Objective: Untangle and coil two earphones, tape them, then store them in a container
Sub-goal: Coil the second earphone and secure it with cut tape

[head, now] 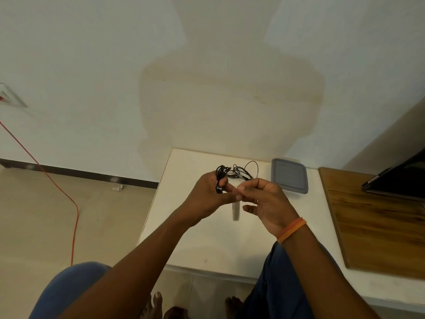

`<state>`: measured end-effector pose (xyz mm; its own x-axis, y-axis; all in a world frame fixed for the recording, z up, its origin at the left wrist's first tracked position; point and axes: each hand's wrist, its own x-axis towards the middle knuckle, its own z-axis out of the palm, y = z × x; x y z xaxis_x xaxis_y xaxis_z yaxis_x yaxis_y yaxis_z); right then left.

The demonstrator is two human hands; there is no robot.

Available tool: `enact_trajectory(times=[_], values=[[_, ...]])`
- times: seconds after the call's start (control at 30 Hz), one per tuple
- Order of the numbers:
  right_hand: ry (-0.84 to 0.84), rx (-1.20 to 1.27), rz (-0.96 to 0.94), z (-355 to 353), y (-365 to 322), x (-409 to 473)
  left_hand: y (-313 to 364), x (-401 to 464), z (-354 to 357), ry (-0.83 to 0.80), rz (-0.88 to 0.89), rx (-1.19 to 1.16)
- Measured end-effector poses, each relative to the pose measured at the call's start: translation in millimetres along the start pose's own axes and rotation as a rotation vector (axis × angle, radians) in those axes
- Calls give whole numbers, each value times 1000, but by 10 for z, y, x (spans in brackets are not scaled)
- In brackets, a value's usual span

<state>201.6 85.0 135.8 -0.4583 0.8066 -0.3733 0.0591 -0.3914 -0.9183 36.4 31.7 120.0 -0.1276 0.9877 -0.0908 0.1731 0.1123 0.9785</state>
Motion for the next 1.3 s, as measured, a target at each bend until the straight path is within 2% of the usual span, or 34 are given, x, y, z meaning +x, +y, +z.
enact_trajectory(times=[0.17,0.27,0.37,0.53,0.6,0.77,1.03,1.2,1.27,1.3], values=[[-184,-37,70,-128,7,-8,79,-23,-34,-48,-35,-205],[-244,93,125,-170,19,19,107,-42,10,-71,-62,-292],[-292,220,110,-128,25,9,96,-47,33,-7,-130,-458],[-116,115,90,83,92,-39,37,6,-26,55,-216,-645],[-119,164,76,105,90,-55,16,42,-64,96,-251,-702],[-86,103,39,95,103,-42,-57,88,-156,126,-281,-758],[-90,-258,27,95,155,-45,-93,89,-187,143,-343,-990],[-112,-444,3,43,119,-44,-77,87,-190,102,-384,-984],[-152,-446,-20,-97,22,-73,-72,96,-197,78,-385,-983],[-110,-426,-52,-213,-29,-82,-74,102,-203,70,-386,-982]])
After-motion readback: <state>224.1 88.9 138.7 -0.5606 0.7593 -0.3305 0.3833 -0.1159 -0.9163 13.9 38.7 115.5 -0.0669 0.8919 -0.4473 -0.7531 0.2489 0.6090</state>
